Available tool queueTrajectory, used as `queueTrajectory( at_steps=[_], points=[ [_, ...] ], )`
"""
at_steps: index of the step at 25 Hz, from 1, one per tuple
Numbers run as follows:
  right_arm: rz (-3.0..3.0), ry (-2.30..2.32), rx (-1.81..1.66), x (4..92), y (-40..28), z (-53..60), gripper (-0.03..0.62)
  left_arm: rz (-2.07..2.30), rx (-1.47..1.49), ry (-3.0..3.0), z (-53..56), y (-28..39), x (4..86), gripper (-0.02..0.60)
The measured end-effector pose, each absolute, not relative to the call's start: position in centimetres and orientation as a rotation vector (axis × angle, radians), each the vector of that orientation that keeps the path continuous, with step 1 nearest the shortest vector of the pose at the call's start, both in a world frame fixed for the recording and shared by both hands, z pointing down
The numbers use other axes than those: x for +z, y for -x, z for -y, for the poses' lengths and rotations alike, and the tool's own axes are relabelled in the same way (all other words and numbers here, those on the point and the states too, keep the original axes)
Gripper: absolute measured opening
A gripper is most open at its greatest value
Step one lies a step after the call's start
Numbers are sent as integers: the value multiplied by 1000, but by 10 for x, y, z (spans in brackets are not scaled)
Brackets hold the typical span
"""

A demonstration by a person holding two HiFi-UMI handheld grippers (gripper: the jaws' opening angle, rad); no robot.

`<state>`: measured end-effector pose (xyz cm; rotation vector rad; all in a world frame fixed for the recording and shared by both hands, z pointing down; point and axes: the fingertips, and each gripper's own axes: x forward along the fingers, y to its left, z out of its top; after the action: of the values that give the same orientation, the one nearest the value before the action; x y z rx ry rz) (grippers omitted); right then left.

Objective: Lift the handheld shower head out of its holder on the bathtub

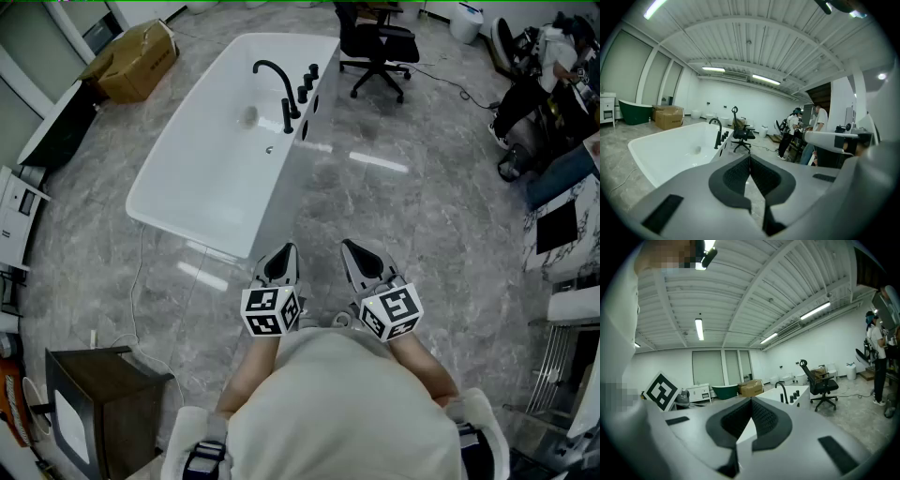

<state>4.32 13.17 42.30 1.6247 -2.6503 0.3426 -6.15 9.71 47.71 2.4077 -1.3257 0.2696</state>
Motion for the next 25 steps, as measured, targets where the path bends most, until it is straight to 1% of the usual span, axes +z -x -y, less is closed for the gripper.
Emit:
queueTrajectory(
  at_steps=[19, 25],
  points=[
    [2687, -1546, 330, 426, -55, -131, 20, 1391, 236, -2351, -101, 60, 476, 21],
    [2701, -1519, 404, 434, -62, -127, 20, 1407, 230, -2290, -104, 56, 483, 21]
  ],
)
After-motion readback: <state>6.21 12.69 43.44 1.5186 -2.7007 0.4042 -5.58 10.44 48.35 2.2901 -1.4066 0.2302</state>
